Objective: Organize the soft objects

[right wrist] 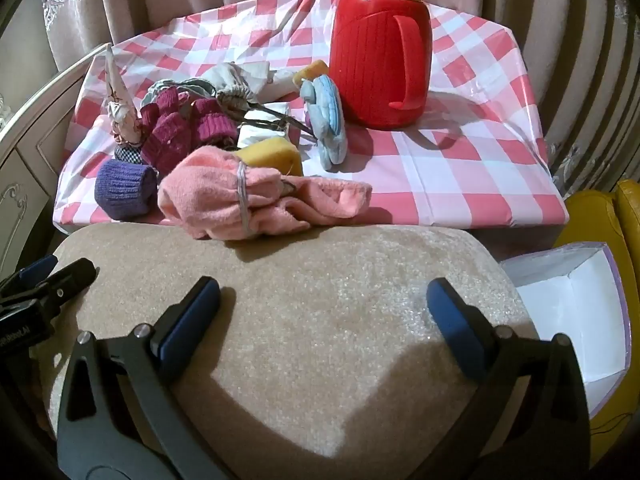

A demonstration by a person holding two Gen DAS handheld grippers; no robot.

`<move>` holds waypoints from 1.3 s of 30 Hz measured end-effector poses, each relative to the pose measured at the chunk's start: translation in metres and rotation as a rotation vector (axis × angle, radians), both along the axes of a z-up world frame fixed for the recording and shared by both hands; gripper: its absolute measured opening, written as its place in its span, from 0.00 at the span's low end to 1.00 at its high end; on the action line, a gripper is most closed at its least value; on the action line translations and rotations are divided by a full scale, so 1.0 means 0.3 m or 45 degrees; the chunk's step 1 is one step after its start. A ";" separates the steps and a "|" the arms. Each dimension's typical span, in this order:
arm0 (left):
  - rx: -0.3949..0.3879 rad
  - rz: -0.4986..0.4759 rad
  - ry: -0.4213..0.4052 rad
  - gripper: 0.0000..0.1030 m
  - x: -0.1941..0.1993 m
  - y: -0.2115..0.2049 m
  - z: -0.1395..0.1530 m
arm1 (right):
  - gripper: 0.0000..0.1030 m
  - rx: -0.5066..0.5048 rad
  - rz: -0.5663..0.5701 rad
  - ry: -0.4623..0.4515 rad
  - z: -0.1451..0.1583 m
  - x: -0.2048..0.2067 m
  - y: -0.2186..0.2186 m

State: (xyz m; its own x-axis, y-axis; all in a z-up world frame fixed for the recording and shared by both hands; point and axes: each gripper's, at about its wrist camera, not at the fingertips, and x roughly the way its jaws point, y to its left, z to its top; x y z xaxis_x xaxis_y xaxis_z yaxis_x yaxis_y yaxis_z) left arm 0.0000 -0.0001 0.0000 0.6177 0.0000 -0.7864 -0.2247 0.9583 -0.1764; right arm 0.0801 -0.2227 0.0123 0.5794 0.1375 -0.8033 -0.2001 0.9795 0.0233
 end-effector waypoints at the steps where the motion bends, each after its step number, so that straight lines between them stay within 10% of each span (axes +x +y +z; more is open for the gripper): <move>1: 0.000 0.000 0.000 1.00 0.000 0.000 0.000 | 1.00 0.000 0.000 0.000 0.000 -0.002 0.000; 39: 0.000 0.000 0.002 1.00 0.000 0.000 0.000 | 1.00 0.004 0.000 -0.008 -0.003 -0.016 -0.004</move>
State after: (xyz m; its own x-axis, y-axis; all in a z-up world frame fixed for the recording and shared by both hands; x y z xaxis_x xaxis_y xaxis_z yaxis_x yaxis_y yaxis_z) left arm 0.0001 0.0000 0.0000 0.6167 -0.0001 -0.7872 -0.2251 0.9582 -0.1765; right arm 0.0754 -0.2239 0.0114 0.5846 0.1396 -0.7993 -0.1999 0.9795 0.0248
